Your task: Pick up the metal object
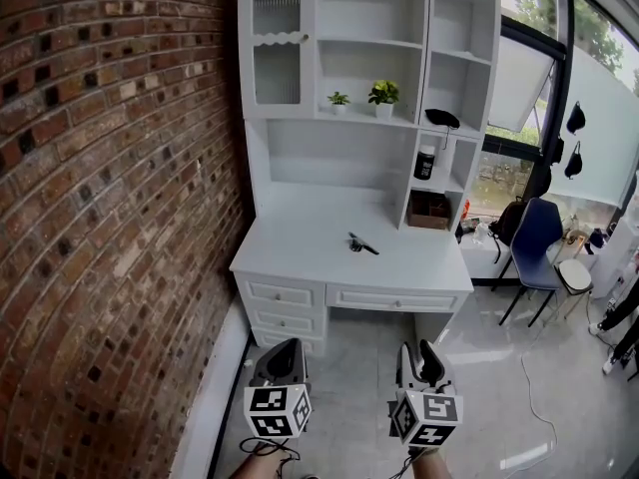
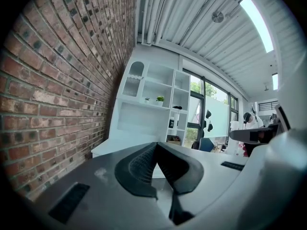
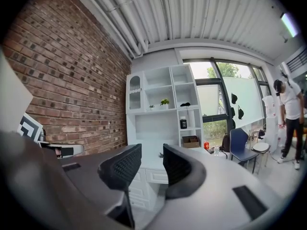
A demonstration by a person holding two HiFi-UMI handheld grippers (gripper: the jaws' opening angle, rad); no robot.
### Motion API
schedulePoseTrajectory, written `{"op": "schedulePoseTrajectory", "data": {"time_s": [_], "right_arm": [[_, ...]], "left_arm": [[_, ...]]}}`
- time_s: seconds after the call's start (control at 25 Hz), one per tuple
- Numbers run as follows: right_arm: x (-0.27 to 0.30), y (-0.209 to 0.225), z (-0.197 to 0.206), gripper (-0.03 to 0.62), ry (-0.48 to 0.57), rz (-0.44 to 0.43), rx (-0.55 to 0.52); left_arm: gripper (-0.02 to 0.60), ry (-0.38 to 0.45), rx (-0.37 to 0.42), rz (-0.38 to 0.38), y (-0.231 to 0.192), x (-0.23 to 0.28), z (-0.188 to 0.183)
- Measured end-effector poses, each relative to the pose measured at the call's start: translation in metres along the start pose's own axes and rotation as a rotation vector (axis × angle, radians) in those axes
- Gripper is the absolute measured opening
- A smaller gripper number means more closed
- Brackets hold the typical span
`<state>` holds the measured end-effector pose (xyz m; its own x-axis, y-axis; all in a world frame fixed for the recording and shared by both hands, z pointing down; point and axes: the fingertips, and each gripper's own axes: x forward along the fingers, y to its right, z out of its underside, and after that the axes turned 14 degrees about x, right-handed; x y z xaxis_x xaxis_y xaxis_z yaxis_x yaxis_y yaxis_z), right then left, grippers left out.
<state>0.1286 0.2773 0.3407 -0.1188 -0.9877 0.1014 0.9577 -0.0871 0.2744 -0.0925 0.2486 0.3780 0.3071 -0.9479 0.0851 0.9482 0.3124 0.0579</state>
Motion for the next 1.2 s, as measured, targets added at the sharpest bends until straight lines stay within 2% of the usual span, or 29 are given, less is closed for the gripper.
{"op": "schedulePoseTrajectory", "data": {"time_s": [0.08, 0.44, 0.72, 1.2], "right_arm": [[0.003, -0.001, 0.000, 0.160, 0.002, 0.009, 0.000], [0.014, -0.002, 0.008, 0.163, 0.001, 0.045, 0.002], [0.028, 0.014, 0.017, 0.160, -0.029, 0.071, 0.017], [0.139, 0.059, -0.007, 0.150, -0.041, 0.034, 0.026]], "left_arm": [[0.008, -0.004, 0.001, 0.002, -0.005, 0.003, 0.001], [0.008, -0.004, -0.003, 0.018, -0.023, 0.015, 0.007], [0.008, -0.037, -0.008, 0.040, -0.023, 0.036, 0.020], [0.008, -0.039, -0.008, 0.007, -0.027, 0.146, 0.009]]}}
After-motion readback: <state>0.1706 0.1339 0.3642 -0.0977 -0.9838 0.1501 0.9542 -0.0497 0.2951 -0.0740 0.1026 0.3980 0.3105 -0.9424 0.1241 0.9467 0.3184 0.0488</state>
